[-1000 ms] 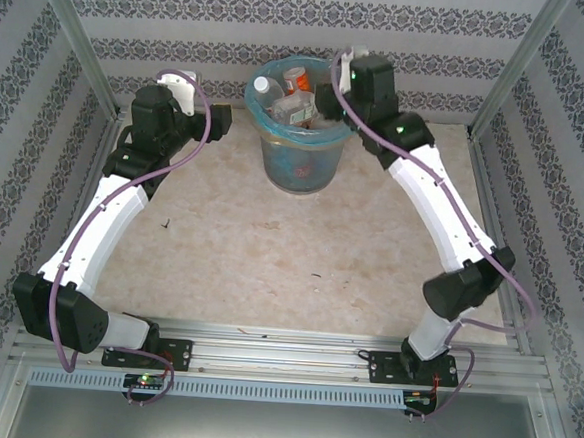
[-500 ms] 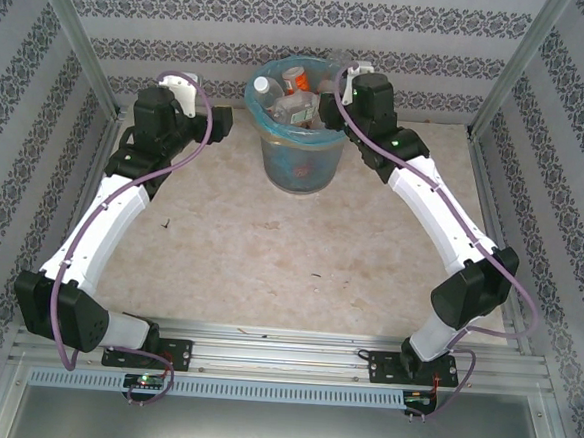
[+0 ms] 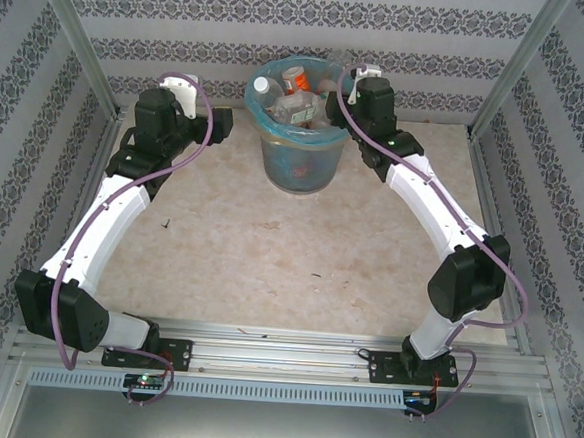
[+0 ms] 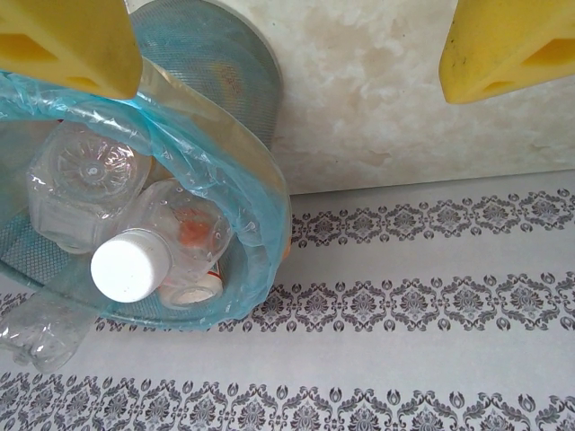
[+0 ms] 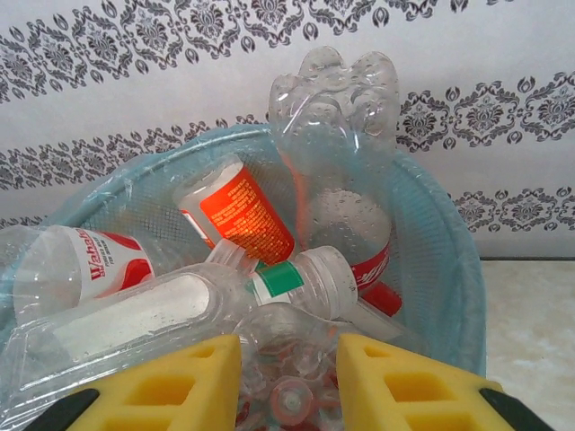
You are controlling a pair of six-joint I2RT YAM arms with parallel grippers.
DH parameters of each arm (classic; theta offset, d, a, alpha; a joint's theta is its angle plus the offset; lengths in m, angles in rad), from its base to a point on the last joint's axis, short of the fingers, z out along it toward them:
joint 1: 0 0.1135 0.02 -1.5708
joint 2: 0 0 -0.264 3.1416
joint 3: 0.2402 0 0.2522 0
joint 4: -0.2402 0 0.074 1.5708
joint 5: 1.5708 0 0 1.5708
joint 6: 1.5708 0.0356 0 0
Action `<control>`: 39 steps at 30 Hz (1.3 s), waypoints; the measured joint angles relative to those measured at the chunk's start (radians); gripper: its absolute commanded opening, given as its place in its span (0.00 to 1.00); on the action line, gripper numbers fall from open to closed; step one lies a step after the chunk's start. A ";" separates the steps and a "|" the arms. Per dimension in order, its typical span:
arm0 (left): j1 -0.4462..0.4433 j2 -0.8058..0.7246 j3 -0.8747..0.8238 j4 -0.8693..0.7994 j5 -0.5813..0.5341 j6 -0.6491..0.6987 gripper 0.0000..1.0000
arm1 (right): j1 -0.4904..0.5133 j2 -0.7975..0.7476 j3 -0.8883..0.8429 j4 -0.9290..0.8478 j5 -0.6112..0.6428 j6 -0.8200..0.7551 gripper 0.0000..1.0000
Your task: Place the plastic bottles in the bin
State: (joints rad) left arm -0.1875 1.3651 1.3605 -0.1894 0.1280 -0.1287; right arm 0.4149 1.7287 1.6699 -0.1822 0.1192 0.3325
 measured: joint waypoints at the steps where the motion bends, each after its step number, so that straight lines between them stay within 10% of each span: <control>1: 0.000 0.001 0.000 0.000 0.000 -0.002 0.86 | 0.000 0.000 -0.002 0.003 0.000 0.000 0.34; 12: 0.000 0.023 0.000 0.004 0.003 -0.011 0.86 | 0.000 0.056 0.065 -0.005 0.004 -0.028 0.38; 30: 0.007 -0.066 -0.137 0.093 -0.160 -0.031 0.89 | 0.013 -0.023 0.305 -0.280 -0.003 -0.105 0.81; 39: 0.044 -0.208 -0.590 0.363 -0.444 -0.020 1.00 | -0.119 -0.486 -0.299 -0.001 0.097 -0.138 0.89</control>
State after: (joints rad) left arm -0.1436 1.1576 0.7704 0.1738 -0.3161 -0.1490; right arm 0.2958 1.2423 1.3708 -0.1829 0.2161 0.1940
